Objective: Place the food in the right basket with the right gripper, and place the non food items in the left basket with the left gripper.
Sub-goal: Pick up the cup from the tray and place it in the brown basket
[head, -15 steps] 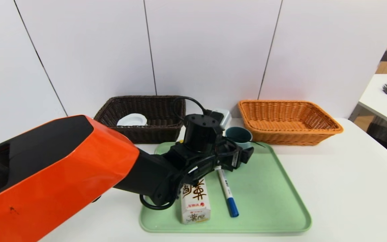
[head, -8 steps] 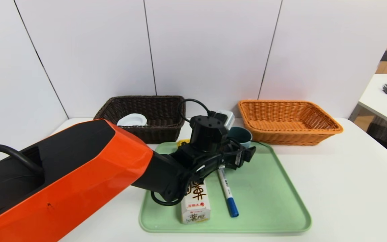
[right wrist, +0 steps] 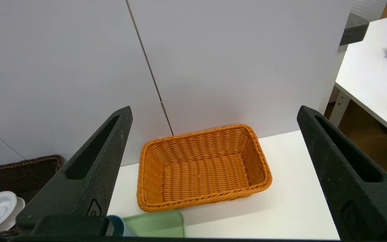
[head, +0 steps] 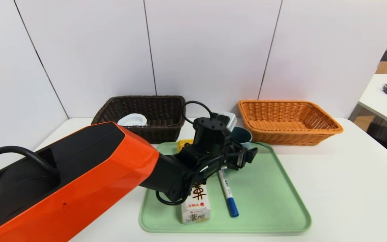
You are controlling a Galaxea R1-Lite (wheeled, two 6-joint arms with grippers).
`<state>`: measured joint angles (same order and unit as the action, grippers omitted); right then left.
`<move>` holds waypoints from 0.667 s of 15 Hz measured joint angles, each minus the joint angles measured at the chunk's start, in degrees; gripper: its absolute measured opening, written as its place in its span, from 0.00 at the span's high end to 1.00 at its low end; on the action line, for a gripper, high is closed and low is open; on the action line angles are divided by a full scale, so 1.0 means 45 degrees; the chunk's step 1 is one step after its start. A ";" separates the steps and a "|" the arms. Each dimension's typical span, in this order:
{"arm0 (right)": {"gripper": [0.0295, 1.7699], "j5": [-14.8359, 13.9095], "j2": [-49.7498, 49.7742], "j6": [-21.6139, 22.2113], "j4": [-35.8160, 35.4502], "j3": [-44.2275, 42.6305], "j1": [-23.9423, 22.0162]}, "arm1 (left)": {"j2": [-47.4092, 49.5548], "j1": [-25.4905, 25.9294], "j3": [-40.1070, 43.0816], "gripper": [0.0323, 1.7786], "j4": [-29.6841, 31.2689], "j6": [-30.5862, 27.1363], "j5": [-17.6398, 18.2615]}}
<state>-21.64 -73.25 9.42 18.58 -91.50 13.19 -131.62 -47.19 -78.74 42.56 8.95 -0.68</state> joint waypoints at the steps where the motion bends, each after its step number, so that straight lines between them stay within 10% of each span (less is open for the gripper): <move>1: 0.04 0.0008 0.0024 -0.0005 -0.0003 0.0060 -0.0011 | -0.0060 0.0000 -0.0173 0.05 -0.0149 0.0005 0.0000; 6: 0.04 0.0008 0.0108 -0.0038 -0.0068 0.0282 -0.0022 | -0.0219 0.0008 -0.0515 0.33 -0.0228 -0.0016 0.0005; 10: 0.04 0.0038 0.0103 -0.0033 -0.0049 0.0374 -0.0011 | -0.0255 0.0014 -0.0534 0.35 -0.0214 -0.0011 0.0005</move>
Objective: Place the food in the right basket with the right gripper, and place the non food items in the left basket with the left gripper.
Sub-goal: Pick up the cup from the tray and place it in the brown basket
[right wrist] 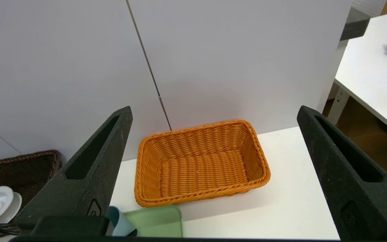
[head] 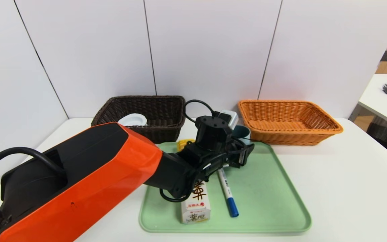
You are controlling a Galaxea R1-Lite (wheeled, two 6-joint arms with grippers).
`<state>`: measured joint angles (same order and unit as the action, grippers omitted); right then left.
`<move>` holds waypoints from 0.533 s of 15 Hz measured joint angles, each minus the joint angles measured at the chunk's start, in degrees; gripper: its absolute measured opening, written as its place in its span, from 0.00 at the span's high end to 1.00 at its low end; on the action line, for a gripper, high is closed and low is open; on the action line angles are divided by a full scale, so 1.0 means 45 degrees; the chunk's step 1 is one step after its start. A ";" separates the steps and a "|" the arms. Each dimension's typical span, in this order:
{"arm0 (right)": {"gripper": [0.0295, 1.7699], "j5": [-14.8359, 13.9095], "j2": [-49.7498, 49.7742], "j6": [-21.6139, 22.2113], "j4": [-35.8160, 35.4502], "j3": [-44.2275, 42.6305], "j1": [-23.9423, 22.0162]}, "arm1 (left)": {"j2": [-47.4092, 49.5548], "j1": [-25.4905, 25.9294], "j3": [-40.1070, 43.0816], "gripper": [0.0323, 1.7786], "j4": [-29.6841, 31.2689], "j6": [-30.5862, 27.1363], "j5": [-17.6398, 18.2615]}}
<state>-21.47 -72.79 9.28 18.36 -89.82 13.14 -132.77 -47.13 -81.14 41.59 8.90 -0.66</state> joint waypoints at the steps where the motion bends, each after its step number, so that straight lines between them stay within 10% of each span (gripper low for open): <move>1: 0.04 0.0005 -0.0005 -0.0011 0.0060 0.0098 0.0000 | 0.0000 0.0000 -0.0008 0.35 -0.0003 0.0000 0.0000; 8: 0.04 0.0287 -0.0130 -0.0477 0.3912 0.0715 -0.0252 | 0.1403 0.0000 -0.1103 0.35 -0.2728 -0.0038 -0.0041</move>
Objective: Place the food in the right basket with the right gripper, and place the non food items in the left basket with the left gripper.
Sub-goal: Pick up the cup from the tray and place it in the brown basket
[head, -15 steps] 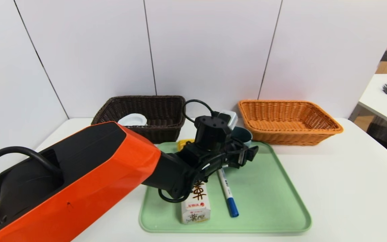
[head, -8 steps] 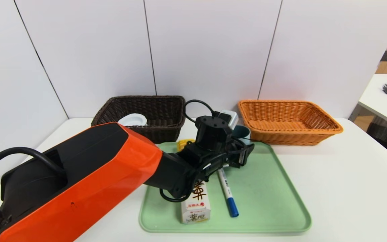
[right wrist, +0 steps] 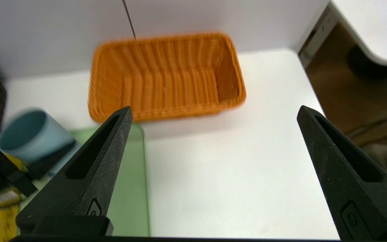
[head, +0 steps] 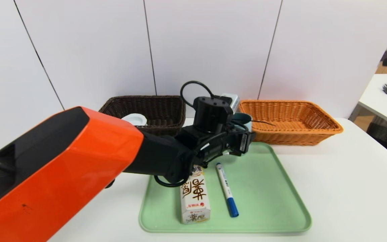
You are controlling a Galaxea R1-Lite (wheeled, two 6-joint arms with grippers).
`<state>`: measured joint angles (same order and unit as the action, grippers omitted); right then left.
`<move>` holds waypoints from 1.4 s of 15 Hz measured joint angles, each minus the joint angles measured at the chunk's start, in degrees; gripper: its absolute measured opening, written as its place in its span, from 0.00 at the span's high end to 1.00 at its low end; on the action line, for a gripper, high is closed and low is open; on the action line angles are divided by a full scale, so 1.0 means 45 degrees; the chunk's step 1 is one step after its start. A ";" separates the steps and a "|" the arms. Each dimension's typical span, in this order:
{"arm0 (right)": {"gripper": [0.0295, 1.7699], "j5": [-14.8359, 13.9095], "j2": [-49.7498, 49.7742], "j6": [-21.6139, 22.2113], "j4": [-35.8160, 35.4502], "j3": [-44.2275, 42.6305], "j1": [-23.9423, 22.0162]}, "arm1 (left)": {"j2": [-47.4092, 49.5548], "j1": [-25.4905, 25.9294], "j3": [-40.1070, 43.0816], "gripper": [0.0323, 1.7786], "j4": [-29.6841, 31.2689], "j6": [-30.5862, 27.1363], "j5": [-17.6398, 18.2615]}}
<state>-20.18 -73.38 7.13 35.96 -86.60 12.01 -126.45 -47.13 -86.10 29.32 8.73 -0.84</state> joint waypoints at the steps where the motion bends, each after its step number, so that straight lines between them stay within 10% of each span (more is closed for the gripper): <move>1: 0.04 0.0173 -0.0092 -0.0030 0.0718 0.0011 -0.0011 | 0.0444 0.0000 -0.0228 0.35 -0.0886 -0.0035 -0.0003; 9: 0.04 0.2490 -0.0992 -0.0073 0.3676 0.0195 -0.0322 | 0.3424 0.0515 -0.3297 0.35 -0.7341 -0.0826 -0.0222; 13: 0.04 0.2514 -0.1560 -0.0141 0.4039 0.0433 -0.0607 | 0.3896 0.2224 -0.5283 0.35 -1.0403 -0.1495 -0.0247; 21: 0.04 0.2544 -0.2132 -0.0014 0.3933 0.0515 -0.0783 | 0.2644 0.5220 -0.5459 0.35 -0.9706 -0.2062 0.0840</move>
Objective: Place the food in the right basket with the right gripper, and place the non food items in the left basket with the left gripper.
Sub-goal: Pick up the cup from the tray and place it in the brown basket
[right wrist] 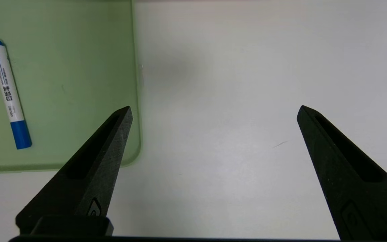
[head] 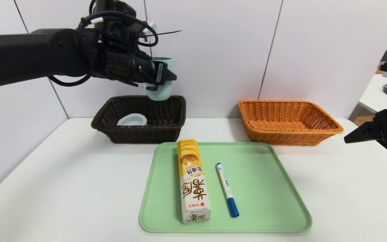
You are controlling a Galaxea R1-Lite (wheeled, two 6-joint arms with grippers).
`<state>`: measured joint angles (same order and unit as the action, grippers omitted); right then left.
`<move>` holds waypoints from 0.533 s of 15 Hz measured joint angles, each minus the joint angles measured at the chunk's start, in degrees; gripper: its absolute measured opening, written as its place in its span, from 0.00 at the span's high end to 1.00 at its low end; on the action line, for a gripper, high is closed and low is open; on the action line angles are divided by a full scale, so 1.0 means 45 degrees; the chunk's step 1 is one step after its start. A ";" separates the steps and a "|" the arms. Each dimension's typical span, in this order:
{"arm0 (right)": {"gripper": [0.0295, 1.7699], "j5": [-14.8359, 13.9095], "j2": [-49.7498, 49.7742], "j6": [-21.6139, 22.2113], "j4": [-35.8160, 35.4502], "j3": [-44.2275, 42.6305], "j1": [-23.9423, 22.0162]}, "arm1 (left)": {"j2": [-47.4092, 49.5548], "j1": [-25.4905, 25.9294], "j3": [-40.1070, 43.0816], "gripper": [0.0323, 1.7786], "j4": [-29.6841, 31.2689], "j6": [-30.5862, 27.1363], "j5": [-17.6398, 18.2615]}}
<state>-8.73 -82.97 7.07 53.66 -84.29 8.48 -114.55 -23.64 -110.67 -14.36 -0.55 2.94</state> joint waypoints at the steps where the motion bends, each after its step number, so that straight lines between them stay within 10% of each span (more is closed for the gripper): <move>1: 0.04 0.0000 0.0008 -0.0005 0.0014 0.0000 -0.0049 | -0.0366 0.0163 0.0000 0.35 0.0363 0.0019 0.0008; 8: 0.04 0.0000 0.0116 -0.0024 0.0005 -0.0024 -0.0661 | -0.2603 0.0637 -0.0014 0.35 0.1525 0.0219 0.0003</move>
<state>-8.73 -82.44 6.96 53.69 -84.40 5.51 -126.27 -20.77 -110.73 -7.50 0.44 2.95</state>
